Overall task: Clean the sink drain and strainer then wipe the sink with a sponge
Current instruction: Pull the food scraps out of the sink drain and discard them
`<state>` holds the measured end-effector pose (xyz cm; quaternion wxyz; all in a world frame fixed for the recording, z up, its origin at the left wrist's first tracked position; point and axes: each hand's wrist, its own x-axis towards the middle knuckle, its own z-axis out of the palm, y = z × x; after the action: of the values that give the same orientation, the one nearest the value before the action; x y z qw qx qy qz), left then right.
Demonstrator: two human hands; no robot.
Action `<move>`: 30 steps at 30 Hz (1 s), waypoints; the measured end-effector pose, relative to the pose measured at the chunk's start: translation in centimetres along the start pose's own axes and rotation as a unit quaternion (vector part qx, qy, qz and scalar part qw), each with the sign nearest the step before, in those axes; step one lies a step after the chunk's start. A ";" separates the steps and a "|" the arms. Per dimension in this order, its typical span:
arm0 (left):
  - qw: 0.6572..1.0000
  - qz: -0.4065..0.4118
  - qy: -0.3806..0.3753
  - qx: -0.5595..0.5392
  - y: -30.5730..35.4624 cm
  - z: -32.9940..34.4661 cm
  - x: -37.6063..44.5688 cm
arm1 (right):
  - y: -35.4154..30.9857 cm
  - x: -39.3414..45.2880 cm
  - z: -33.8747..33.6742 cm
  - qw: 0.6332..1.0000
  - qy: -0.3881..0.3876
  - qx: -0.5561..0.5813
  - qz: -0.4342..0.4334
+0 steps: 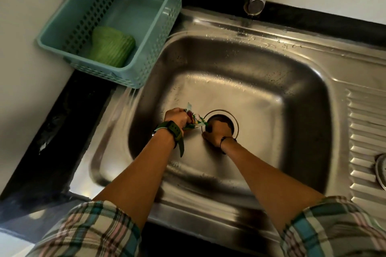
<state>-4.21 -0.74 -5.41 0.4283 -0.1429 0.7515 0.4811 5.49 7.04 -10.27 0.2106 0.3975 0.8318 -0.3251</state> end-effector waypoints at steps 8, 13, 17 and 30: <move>1.000 0.022 -0.007 0.006 0.8 0.4 -1.4 | -0.1 -1.3 -5.0 0.960 0.159 0.231 -0.011; 0.995 0.008 -0.086 -0.048 2.2 0.9 -3.7 | -1.9 -5.4 -7.4 0.934 0.229 0.112 -0.248; 0.986 0.002 -0.126 -0.105 3.1 -0.1 -5.9 | -1.9 -7.9 -7.5 0.920 0.193 -0.037 -0.340; 0.956 0.157 -0.124 -0.212 1.3 -9.7 -18.5 | -8.2 -18.5 -8.1 0.813 0.275 0.028 -0.512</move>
<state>1.01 -11.92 11.51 0.3974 -0.0500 0.5857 0.7047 9.22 -0.84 9.71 -0.2356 -0.0077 0.9287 -0.2863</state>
